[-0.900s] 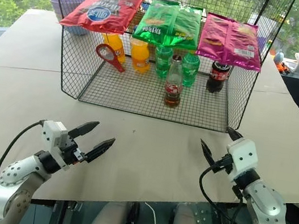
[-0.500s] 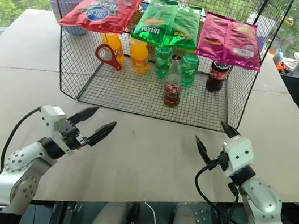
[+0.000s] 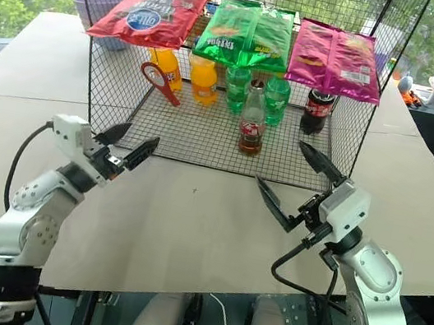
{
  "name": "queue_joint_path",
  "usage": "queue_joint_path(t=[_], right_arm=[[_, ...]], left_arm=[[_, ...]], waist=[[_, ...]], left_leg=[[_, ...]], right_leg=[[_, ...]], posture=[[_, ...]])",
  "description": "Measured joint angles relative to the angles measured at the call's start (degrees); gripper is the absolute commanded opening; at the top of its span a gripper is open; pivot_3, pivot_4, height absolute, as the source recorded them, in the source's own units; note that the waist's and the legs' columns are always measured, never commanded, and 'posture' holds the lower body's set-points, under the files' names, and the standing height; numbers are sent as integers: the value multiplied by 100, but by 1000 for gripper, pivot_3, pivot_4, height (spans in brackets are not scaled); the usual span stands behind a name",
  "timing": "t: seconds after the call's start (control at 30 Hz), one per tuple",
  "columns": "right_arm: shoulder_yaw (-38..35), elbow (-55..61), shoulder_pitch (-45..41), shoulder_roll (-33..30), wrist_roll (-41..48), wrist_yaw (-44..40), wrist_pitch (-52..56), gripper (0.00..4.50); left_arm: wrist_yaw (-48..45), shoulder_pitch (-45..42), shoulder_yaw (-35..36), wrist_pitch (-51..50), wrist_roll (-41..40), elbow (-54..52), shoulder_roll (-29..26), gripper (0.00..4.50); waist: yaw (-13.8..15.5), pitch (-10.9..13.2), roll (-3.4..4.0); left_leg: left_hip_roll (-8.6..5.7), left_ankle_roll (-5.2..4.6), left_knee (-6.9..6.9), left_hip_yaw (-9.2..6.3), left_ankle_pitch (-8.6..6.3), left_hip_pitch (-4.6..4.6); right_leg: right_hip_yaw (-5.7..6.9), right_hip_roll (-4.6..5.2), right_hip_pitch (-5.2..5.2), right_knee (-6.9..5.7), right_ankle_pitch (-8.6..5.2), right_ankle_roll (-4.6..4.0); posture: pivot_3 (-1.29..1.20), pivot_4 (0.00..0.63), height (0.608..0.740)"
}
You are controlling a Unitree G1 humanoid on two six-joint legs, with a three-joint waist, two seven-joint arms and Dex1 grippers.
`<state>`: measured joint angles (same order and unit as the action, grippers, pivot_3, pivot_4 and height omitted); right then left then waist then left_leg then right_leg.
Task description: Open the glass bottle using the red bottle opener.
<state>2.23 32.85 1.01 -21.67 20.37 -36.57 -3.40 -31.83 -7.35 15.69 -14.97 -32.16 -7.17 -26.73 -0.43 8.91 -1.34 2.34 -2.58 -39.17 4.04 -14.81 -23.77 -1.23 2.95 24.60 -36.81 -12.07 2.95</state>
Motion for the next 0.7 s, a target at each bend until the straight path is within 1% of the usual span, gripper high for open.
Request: queue_joint_path(t=[0.1, 0.37, 0.7], right_arm=[[140, 249, -21, -21, 47, -16, 92, 4439], [142, 393, -133, -50, 196, 70, 386, 4439], [177, 444, -140, -48, 63, 211, 478, 4439]], left_arm=[[41, -372, -3, -100, 58, 215, -24, 4500], [95, -1101, -39, -250, 250, 817, -118, 4500], [28, -2075, -60, -343, 596, 1658, -291, 4500]], waist=[[2, 0, -1], [-2, 0, -2], [-2, 2, -5]], left_leg=[[-2, 0, -1, 1, 0, 1], [-2, 1, -1, 5, 1, 2], [-5, 1, -2, 14, 1, -1]], right_leg=[[-2, 2, -1, 0, 1, 1], [0, 0, -2, -2, 1, 0], [2, -1, -2, -1, 6, 10]], posture=[[0, 150, 740], [0, 150, 740], [0, 150, 740]])
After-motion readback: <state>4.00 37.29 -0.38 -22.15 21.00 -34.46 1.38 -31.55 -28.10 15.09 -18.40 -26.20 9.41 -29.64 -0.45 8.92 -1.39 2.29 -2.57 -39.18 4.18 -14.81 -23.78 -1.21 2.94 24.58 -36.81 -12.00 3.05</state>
